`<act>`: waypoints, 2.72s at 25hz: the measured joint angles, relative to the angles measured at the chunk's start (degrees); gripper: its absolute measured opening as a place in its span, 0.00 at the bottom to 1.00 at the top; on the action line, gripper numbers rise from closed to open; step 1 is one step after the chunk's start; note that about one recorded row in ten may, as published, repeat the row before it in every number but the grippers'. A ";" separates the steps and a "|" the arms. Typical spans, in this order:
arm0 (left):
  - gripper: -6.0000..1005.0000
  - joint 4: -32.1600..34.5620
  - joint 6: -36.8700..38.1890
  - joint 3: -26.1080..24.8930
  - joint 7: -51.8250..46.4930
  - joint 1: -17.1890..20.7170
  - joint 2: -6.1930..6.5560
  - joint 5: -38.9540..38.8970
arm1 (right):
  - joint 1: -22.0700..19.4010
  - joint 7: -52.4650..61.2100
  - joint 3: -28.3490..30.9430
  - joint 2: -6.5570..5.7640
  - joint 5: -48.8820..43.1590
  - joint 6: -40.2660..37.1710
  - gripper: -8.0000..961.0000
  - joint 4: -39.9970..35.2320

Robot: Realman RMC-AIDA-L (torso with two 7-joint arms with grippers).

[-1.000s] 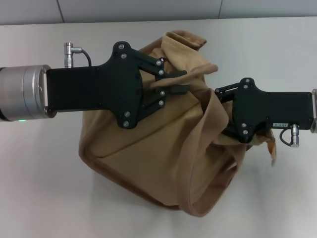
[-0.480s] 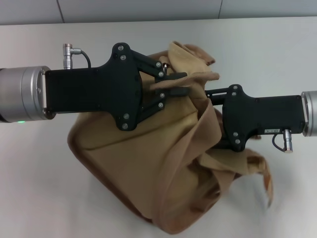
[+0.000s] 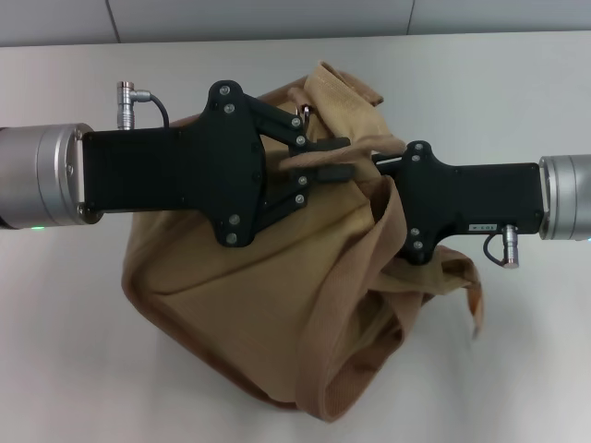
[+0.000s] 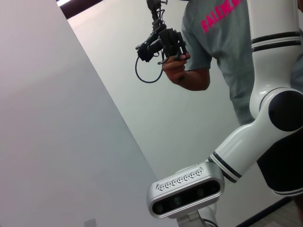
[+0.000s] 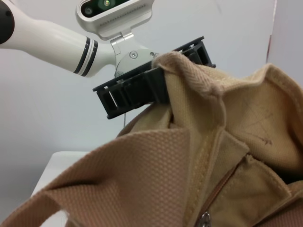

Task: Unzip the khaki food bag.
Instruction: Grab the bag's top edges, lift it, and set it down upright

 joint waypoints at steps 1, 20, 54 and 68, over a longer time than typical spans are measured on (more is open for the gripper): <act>0.09 0.00 0.05 0.01 0.00 -0.02 0.00 0.00 | 0.11 0.01 -0.14 0.02 0.01 0.04 0.51 0.06; 0.09 0.00 -0.06 -0.56 0.16 0.04 0.00 0.00 | 0.15 1.72 -3.14 -0.24 -0.03 1.96 0.03 -0.33; 0.09 -2.91 -1.61 -2.82 3.15 0.06 -0.20 -2.99 | -12.42 0.69 23.80 -0.44 -21.63 -25.25 0.11 -6.61; 0.09 -2.90 -2.06 -2.65 3.16 -0.27 -0.20 -3.11 | -14.19 4.19 34.12 -1.09 -22.17 -26.29 0.16 -2.90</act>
